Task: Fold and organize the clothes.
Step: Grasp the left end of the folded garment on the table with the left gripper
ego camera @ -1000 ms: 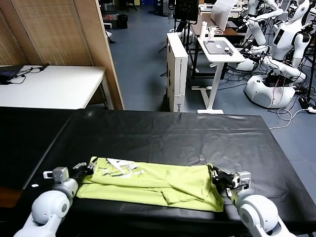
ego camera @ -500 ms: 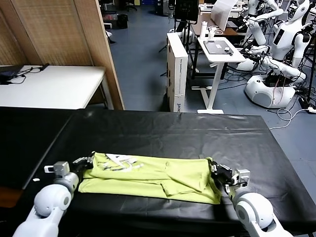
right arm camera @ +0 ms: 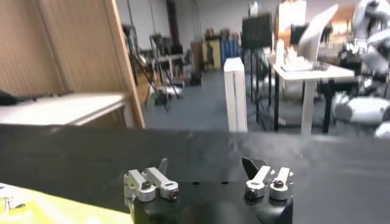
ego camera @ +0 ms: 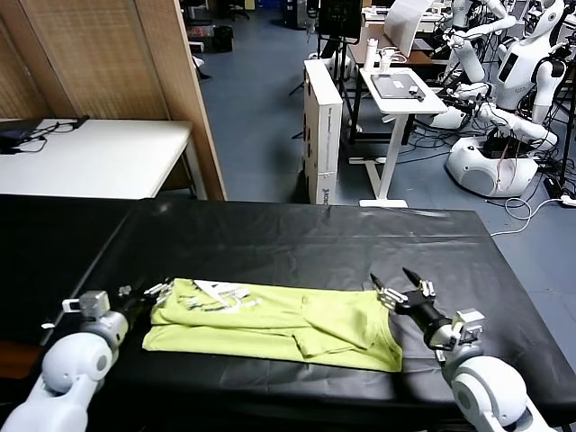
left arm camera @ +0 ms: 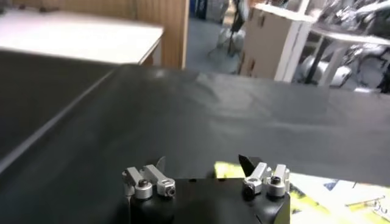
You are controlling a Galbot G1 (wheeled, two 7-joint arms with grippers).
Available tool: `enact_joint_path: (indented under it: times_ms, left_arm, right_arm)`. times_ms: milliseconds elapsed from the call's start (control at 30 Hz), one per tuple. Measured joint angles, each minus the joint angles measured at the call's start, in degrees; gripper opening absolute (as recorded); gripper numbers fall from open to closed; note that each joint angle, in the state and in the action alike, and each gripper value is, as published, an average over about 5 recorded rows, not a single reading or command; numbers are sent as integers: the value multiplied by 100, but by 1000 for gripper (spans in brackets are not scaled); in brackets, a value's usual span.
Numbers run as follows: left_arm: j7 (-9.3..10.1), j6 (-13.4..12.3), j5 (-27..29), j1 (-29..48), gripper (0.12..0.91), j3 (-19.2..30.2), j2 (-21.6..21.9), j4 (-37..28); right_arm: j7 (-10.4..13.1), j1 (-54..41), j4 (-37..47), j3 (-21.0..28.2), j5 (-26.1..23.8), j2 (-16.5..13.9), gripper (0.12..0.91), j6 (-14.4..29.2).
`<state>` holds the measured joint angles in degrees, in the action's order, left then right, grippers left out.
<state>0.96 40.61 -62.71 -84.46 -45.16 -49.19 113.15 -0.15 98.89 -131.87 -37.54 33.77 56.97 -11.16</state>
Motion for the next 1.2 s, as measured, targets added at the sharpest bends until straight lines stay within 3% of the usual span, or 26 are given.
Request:
enact_joint_path:
  times_ms: [633,1200]
  left_arm:
    - [-206,-134,181,19,907,104,-109,-459]
    - [-374,121,-124,-12,907,209,-263,-424]
  right_arm:
    - [-3,432,-379,-75,-156,186,907,-74]
    - [40,509,-619,-39,-161,265,907,-173]
